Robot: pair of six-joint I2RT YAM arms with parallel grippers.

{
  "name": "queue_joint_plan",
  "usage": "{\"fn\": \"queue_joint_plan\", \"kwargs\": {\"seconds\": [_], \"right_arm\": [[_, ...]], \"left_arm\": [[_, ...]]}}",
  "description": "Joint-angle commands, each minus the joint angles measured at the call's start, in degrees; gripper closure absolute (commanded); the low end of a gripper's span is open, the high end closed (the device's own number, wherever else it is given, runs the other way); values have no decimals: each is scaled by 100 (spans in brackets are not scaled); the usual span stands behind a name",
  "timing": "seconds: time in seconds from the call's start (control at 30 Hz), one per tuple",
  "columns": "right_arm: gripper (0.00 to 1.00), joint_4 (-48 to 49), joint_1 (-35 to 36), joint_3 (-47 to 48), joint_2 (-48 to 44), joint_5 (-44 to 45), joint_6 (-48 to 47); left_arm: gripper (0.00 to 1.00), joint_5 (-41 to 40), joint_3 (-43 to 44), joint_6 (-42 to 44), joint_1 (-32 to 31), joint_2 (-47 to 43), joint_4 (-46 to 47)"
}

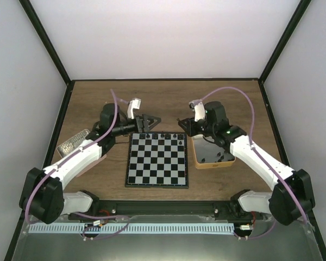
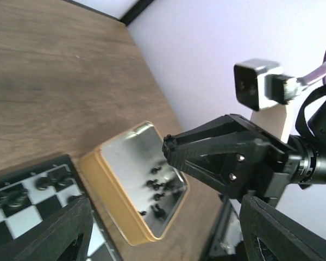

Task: Set up the chess pieces on the board
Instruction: Place the chess piece on the chessboard.

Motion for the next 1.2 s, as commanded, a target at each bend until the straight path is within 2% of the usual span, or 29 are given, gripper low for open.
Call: {"fn": "queue_joint_plan", "kwargs": {"seconds": [0.0,0.17,0.27,0.67,0.8,0.97,1.03,1.1,1.17], "right_arm": [[87,759,229,-30,-158,-1655,-291],[87,841,459,120,-35,-1962,-461],[87,802,538,193,25,-1982,-533],[87,773,569,230,134,-1961,-537],[87,781,565,248,187,-1908,-518],[86,782,570,257,236,-1839,-470],[79,778,566,253,239,-1787,-448],[59,695,568,257,233,-1755,-509],[45,608,567,226,223,-1578,-540]], "left_arm": [[24,789,6,-507,-96,198,604],[26,995,15,-903,-190,435,804],[31,1040,1,-1019,-223,534,942],[71,1270,46,-1125,-310,832,1045],[76,1343,39,-1112,-329,841,1043],[92,1386,26,-1063,-345,854,1030],[95,1342,30,-1024,-347,848,987],[95,1175,49,-942,-347,812,851],[95,859,200,-572,-338,785,370]]}}
